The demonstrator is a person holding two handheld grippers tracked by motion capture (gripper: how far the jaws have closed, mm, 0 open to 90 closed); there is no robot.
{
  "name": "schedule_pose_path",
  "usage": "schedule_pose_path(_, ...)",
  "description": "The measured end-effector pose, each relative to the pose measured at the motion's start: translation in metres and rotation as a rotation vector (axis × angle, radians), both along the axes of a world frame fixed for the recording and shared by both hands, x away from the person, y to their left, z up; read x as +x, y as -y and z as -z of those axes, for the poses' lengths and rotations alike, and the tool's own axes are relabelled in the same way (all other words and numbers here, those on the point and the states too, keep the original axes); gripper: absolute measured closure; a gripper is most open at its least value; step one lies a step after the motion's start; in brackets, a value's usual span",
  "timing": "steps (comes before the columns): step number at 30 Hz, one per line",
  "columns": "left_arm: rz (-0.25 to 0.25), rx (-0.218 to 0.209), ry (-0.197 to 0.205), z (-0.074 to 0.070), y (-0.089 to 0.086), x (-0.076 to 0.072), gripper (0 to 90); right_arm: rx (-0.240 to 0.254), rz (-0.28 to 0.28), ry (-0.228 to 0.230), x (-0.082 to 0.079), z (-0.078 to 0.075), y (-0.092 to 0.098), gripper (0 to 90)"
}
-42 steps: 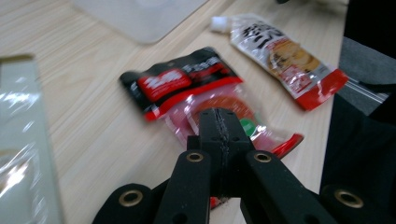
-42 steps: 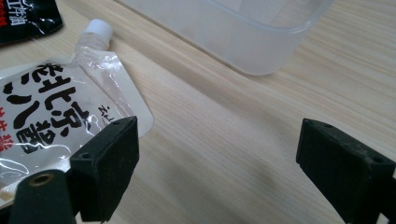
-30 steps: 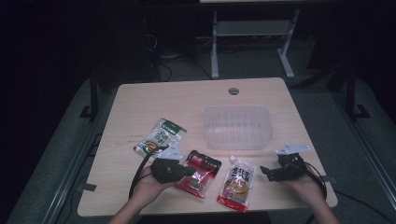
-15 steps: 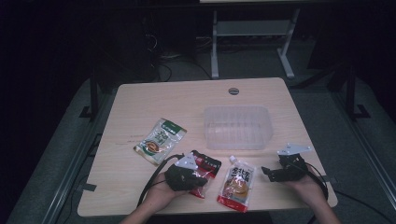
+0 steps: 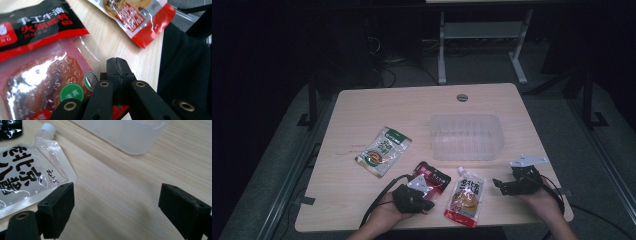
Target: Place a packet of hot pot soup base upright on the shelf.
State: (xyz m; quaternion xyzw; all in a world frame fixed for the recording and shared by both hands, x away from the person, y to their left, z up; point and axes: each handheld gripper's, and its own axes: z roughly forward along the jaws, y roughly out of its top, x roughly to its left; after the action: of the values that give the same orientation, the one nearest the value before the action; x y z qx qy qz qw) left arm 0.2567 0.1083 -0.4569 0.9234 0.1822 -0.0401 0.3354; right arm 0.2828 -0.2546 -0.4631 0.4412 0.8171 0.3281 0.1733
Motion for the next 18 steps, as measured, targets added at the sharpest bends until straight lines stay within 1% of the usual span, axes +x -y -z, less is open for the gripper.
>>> schedule_pose_path(3, -0.002, 0.009, 0.01, -0.001, -0.001, -0.001, 89.9, -0.002, -0.003, 0.005, 0.0, 0.0, 0.001, 13.0)
schedule_pose_path(5, -0.004, 0.011, 0.008, -0.002, -0.003, -0.001, 89.9, -0.001, -0.001, 0.01, 0.0, -0.001, 0.002, 13.0)
schedule_pose_path(8, -0.008, 0.025, 0.012, -0.003, -0.008, -0.001, 89.9, -0.001, 0.0, 0.014, 0.0, -0.001, 0.002, 13.0)
schedule_pose_path(11, -0.025, 0.03, 0.006, -0.004, -0.015, -0.002, 89.9, -0.005, -0.001, 0.017, 0.0, -0.001, 0.003, 13.0)
schedule_pose_path(13, -0.029, 0.045, 0.014, -0.007, -0.02, -0.001, 89.9, -0.005, 0.002, 0.018, 0.0, -0.001, 0.003, 13.0)
schedule_pose_path(14, -0.032, 0.047, 0.016, -0.008, -0.022, -0.001, 89.9, -0.004, 0.002, 0.019, 0.0, -0.001, 0.003, 13.0)
schedule_pose_path(15, -0.047, 0.038, 0.019, -0.009, -0.025, -0.001, 89.9, -0.005, 0.002, 0.02, 0.0, -0.001, 0.003, 13.0)
schedule_pose_path(16, -0.041, 0.05, 0.025, -0.01, -0.028, 0.0, 89.9, -0.01, -0.003, 0.024, 0.0, -0.001, 0.003, 13.0)
schedule_pose_path(17, -0.051, 0.047, 0.029, -0.011, -0.029, 0.001, 89.9, -0.009, 0.0, 0.019, -0.001, -0.001, 0.003, 12.9)
schedule_pose_path(18, -0.05, 0.056, 0.034, -0.012, -0.031, 0.002, 89.9, -0.009, 0.0, 0.019, -0.001, -0.001, 0.003, 12.9)
